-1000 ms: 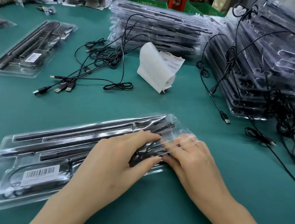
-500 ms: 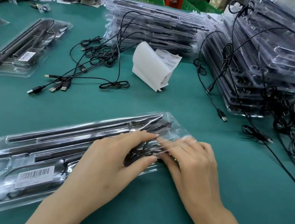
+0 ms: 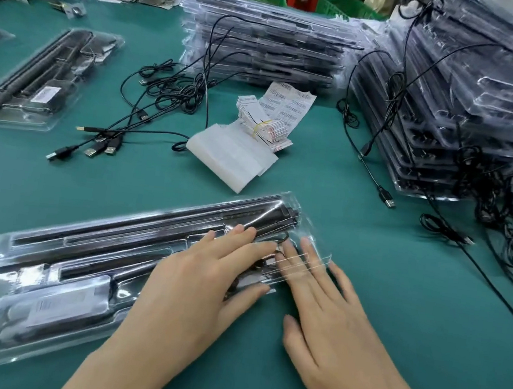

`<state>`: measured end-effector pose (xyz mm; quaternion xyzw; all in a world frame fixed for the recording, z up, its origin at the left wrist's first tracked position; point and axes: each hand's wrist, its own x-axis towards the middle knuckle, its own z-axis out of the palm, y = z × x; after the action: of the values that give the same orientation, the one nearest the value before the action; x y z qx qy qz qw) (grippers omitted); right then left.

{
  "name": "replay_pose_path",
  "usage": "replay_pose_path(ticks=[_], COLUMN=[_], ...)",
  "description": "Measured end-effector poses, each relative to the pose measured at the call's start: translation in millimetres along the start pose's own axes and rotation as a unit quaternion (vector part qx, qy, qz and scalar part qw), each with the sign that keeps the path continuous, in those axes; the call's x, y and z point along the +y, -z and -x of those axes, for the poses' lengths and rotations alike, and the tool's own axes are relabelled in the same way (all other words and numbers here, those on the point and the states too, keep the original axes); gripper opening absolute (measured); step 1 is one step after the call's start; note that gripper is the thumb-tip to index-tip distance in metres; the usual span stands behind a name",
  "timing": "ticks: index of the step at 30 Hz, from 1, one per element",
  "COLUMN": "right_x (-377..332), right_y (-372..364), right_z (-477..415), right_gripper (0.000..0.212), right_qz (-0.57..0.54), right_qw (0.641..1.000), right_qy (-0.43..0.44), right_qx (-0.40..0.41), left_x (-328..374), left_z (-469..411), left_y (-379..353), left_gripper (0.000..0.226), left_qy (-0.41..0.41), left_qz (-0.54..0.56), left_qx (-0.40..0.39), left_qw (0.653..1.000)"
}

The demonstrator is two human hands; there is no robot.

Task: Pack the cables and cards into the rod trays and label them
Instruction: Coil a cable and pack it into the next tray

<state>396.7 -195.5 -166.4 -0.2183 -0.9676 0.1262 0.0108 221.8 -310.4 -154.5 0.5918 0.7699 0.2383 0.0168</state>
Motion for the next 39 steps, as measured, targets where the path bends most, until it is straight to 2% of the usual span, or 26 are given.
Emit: replay_pose_path(ticks=[3,7,9,16,23,27,30,34,39], right_x=[5.1,6.6,7.6,0.0,-9.7,-12.1,-11.4,-10.6,-10.3], right_y=[2.7,-6.6,-10.8,-12.2,-16.1,-19.3,-19.9,-20.2,-20.2], right_z=[6.1,20.6,25.6,18.1,17.5,18.2,18.4,19.5,19.7], right_gripper=[0.063,0.055,0.051,0.052,0.049,0.049,0.049,0.051,0.052], right_qz=[0.048,0.078,0.081,0.096,0.08,0.08,0.078,0.067,0.06], right_qw=[0.998,0.983,0.976,0.979,0.974,0.971,0.971,0.973,0.975], right_qy=[0.014,0.026,0.032,0.027,-0.001,-0.008,-0.009,-0.01,-0.006], right_qx=[0.023,0.166,0.2,0.177,0.212,0.225,0.226,0.221,0.215], left_x=[0.3,-0.2,-0.8,0.1,-7.0,-22.7,-34.3,-31.0,-24.1], left_z=[-0.5,-0.6,-0.2,1.7,6.1,6.1,7.6,13.6,19.3], left_y=[-2.9,-3.4,-4.2,-0.7,14.0,26.1,36.5,29.4,17.5], left_gripper=[0.047,0.048,0.047,0.043,0.05,0.04,0.044,0.046,0.033], left_qy=[-0.022,-0.032,-0.037,-0.04,-0.041,-0.1,-0.114,-0.124,-0.13], left_qz=[-0.046,-0.059,-0.066,-0.052,-0.038,-0.04,-0.044,-0.057,-0.105], left_qx=[0.01,0.012,0.012,0.001,-0.053,-0.086,-0.094,-0.022,0.087], left_qw=[0.999,0.998,0.997,0.998,0.997,0.99,0.988,0.99,0.982])
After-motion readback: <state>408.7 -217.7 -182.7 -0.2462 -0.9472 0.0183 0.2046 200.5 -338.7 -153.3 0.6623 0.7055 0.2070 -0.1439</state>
